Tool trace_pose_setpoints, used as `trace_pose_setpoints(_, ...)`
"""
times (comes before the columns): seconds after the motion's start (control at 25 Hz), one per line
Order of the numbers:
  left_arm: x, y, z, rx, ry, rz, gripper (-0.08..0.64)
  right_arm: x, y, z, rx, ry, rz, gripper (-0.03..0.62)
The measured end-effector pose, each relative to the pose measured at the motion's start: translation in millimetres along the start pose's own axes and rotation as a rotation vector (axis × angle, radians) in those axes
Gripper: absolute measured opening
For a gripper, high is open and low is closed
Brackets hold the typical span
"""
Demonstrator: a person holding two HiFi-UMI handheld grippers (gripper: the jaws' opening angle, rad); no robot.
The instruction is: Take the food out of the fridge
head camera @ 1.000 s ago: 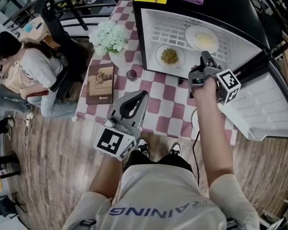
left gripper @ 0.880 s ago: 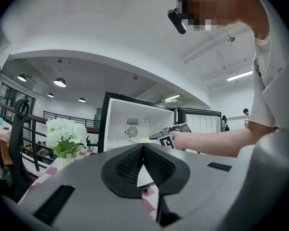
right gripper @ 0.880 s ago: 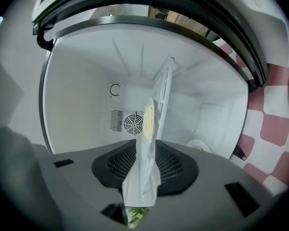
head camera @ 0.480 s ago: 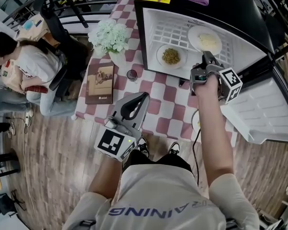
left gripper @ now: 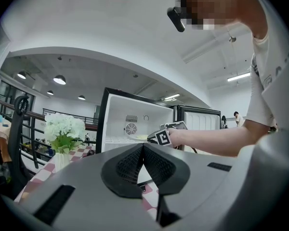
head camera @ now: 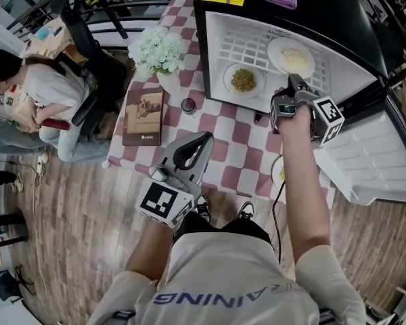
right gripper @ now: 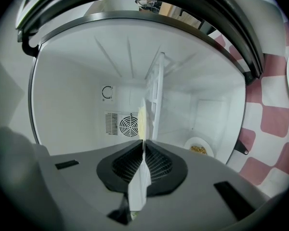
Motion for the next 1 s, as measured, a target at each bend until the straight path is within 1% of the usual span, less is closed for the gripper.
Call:
trace_pose_setpoints(0.16, -1, 0, 0, 0.001, -0.001, -0.001, 0.008, -5, -1, -1, 0.002, 0.016, -0.007, 0.032)
trace_pose_setpoints(0.44, 0, 1, 2, 0.000, -0.010, 0.000, 0.008, -19, -3, 1, -0.012, 0.003, -0.027, 0.032)
trace_pose_setpoints(0.56, 1, 0, 3, -0.002, -0.013, -0.001, 0.008, -19, -4, -1, -0.014, 0.013, -0.037, 0.034)
trace_pose_setpoints(0.64, 1, 0, 4, -0.002, -0.014, -0.004, 0.008, -15, -3, -2, -0.004, 0.026, -0.041, 0.069)
trace_pose_setpoints(0.68, 2, -1, 4, -0.001, -0.014, -0.005, 0.008, -12, -3, -2, 0.003, 0.031, -0.041, 0.074)
trace_pose_setpoints(0.8, 1, -2, 5, -0.001, -0.013, -0.009, 0.008, -6, -1, -1, 0.013, 0.032, -0.041, 0.074)
trace_pose_setpoints(0.88, 1, -3, 5, -0.001, -0.011, -0.011, 0.008, -4, 1, 1, 0.019, 0.017, -0.040, 0.074)
trace_pose_setpoints(0.96, 1, -4, 5, 0.000, -0.008, -0.015, 0.008, -5, 3, 5, 0.021, -0.001, -0.038, 0.043)
trace_pose_setpoints(1.0, 1, -4, 4, 0.000, -0.006, -0.017, 0.008, -5, 3, 5, 0.025, -0.002, -0.038, 0.040)
Point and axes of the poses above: the fingertips, and each gripper's own axes: x forward along the fingers, z to its right, y out of its top, the point moved 6 cm from there along -x, backward along the fingers, and after that the axes turned 7 degrees about y, right-handed, at the moved point
